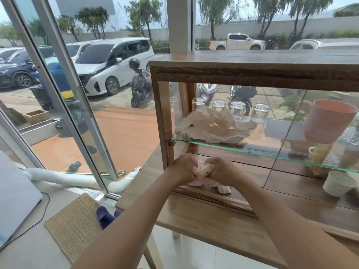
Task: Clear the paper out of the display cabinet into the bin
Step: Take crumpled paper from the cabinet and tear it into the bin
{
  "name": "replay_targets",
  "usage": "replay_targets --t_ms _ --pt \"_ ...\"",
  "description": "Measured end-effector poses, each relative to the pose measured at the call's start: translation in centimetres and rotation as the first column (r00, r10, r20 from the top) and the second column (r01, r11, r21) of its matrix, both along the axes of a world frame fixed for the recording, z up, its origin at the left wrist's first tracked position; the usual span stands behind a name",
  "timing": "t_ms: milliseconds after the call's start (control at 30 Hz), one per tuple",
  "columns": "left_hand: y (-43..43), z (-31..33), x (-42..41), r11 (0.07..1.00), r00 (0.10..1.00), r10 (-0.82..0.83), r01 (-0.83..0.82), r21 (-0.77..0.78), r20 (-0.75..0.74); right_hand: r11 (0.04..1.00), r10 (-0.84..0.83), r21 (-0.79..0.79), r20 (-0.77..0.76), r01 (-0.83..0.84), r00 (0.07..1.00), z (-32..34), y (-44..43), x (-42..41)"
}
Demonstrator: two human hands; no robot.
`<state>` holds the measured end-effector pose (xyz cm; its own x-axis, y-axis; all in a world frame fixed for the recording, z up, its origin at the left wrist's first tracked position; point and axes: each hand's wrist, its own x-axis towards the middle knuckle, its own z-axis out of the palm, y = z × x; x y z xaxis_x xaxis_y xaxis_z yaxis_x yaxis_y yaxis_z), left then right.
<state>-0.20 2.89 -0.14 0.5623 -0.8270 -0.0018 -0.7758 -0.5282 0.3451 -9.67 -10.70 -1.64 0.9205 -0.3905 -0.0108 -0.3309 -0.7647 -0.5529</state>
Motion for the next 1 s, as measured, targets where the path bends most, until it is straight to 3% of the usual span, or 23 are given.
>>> replay_targets --t_ms 400,633,1000 --pt "6.9 0.7 -2.0 0.985 0.991 0.136 -0.135 -0.109 0.006 0.956 0.246 -0.162 -0.015 -0.245 0.969 3.7 5.2 0.6" --pt "13.6 0.9 -1.6 0.946 0.951 0.307 -0.31 -0.091 -0.042 0.927 0.364 -0.098 -0.004 -0.363 0.931 3.6 10.6 2.4" --pt "26.3 -0.5 -0.8 0.791 0.792 0.598 -0.608 -0.064 -0.122 0.828 0.559 0.007 0.077 -0.561 0.826 1.0 22.3 7.6"
